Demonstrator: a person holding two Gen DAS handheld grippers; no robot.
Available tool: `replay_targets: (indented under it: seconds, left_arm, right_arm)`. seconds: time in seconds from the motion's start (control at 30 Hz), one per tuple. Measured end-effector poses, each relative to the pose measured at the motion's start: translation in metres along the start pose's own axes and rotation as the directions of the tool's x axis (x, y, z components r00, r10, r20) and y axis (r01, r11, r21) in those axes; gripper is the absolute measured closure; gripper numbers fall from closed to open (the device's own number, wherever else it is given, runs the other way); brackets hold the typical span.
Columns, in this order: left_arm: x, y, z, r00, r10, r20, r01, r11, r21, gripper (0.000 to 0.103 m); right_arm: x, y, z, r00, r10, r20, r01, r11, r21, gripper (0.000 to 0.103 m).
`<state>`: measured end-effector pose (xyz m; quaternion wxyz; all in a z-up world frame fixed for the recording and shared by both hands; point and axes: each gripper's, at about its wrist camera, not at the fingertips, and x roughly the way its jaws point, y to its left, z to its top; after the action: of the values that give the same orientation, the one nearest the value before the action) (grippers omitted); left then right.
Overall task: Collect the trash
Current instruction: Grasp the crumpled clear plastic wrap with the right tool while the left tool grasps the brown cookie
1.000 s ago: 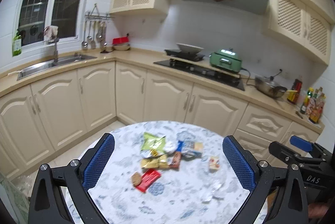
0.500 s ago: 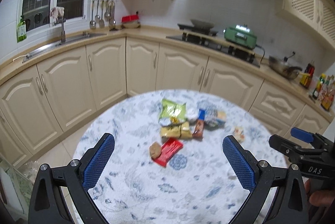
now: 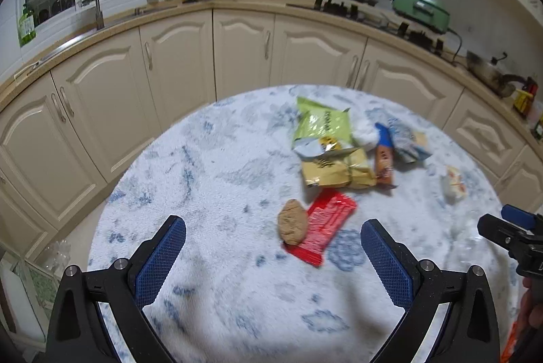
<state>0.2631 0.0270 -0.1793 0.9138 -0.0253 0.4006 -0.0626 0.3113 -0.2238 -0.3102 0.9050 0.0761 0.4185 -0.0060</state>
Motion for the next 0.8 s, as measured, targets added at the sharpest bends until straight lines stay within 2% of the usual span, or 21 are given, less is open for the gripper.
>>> replay_targets:
  seconds: [0.23, 0.37, 0.47, 0.53, 0.6, 0.63, 0.67, 0.7, 0.8]
  left_arm:
    - [0.040, 0.007, 0.012, 0.999, 0.010, -0.039, -0.010, 1.000, 0.007, 0.010]
    - [0.055, 0.008, 0.011, 0.998, 0.001, -0.070, 0.000, 1.000, 0.013, 0.026]
    - [0.064, 0.007, 0.010, 0.997, -0.021, -0.070, 0.022, 1.000, 0.019, 0.032]
    - [0.065, 0.006, 0.006, 0.997, -0.048, -0.064, 0.049, 0.999, 0.021, 0.041]
    - [0.065, 0.005, 0.005, 0.996, -0.068, -0.064, 0.070, 0.997, 0.034, 0.065]
    - [0.062, 0.002, 0.001, 0.995, -0.076, -0.065, 0.078, 0.996, 0.037, 0.069]
    - [0.063, 0.002, 0.002, 0.994, -0.084, -0.066, 0.087, 0.996, 0.036, 0.080]
    - [0.061, 0.001, 0.001, 0.994, -0.090, -0.068, 0.092, 0.995, 0.035, 0.083]
    - [0.058, 0.001, -0.002, 0.994, -0.094, -0.063, 0.095, 0.995, 0.026, 0.083]
  right_arm:
    - [0.026, 0.001, 0.000, 0.999, -0.005, -0.048, 0.005, 1.000, 0.001, 0.021]
    - [0.031, -0.001, 0.000, 0.998, 0.000, -0.057, 0.000, 1.000, 0.008, 0.031]
    - [0.034, -0.001, 0.000, 0.998, -0.003, -0.059, 0.003, 1.000, 0.004, 0.042]
    - [0.038, 0.000, -0.003, 0.998, -0.002, -0.067, 0.001, 1.000, -0.012, 0.049]
    - [0.039, 0.003, -0.007, 0.998, -0.012, -0.059, 0.010, 0.999, -0.034, 0.054]
    - [0.039, 0.003, -0.008, 0.998, -0.016, -0.055, 0.014, 0.999, -0.041, 0.057]
    - [0.038, 0.003, -0.008, 0.999, -0.016, -0.050, 0.014, 0.999, -0.041, 0.064]
    - [0.037, 0.002, -0.008, 0.999, -0.010, -0.047, 0.008, 0.999, -0.035, 0.070]
    - [0.034, -0.002, -0.010, 0.999, 0.005, -0.043, -0.006, 1.000, -0.023, 0.074]
